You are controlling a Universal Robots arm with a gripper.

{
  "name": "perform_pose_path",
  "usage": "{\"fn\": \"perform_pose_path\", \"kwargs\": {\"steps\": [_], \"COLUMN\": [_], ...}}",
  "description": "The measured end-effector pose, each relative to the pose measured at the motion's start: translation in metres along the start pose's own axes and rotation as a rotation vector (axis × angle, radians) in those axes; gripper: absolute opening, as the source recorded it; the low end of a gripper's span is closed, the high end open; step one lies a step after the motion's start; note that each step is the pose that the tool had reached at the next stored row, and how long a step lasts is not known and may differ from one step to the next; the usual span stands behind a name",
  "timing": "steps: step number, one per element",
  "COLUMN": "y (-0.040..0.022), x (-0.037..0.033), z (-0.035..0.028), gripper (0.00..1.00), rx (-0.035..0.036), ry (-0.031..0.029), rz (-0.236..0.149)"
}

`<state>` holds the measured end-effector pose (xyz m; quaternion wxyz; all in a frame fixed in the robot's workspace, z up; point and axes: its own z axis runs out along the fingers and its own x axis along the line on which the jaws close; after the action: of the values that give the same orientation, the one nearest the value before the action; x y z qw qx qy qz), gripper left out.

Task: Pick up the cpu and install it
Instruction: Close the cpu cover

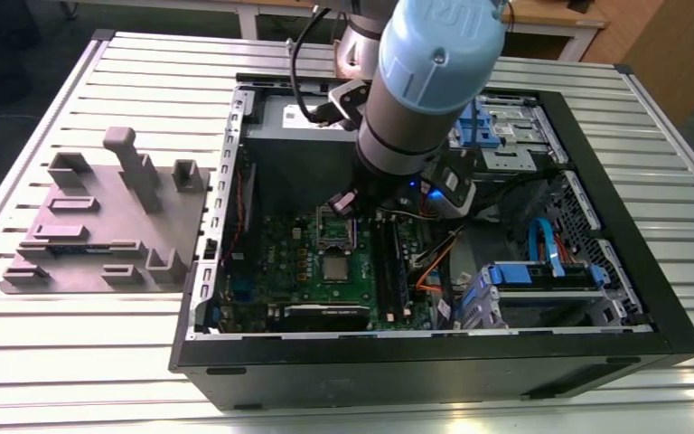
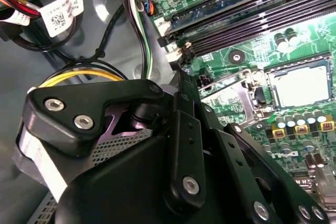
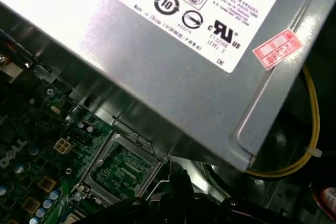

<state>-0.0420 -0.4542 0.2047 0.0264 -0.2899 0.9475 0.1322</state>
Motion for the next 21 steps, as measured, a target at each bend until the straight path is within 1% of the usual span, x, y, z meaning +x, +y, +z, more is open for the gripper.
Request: {"fn": "perform_pose_path", "kwargs": {"steps": [7,13,16,20,21], "y": [0.0047,0.0048,0.0048,0.0048,0.0048], "x": [-0.0036,-0.0035,-0.0034,-0.0033,-0.0032], "z": [0.0029,0.0050,0.0053,0.0053,0.0053], "gripper": [0.10,0.10,0.10,0.10,0.10], "rx": [-0.0006,-0.0011,0.0005,0.0097,0.0097], "ry": [0.0002,0.0017,0.0049,0.0134,0.0136], "rz": [-0.003,-0.011,-0.018,-0.024,-0.025]}}
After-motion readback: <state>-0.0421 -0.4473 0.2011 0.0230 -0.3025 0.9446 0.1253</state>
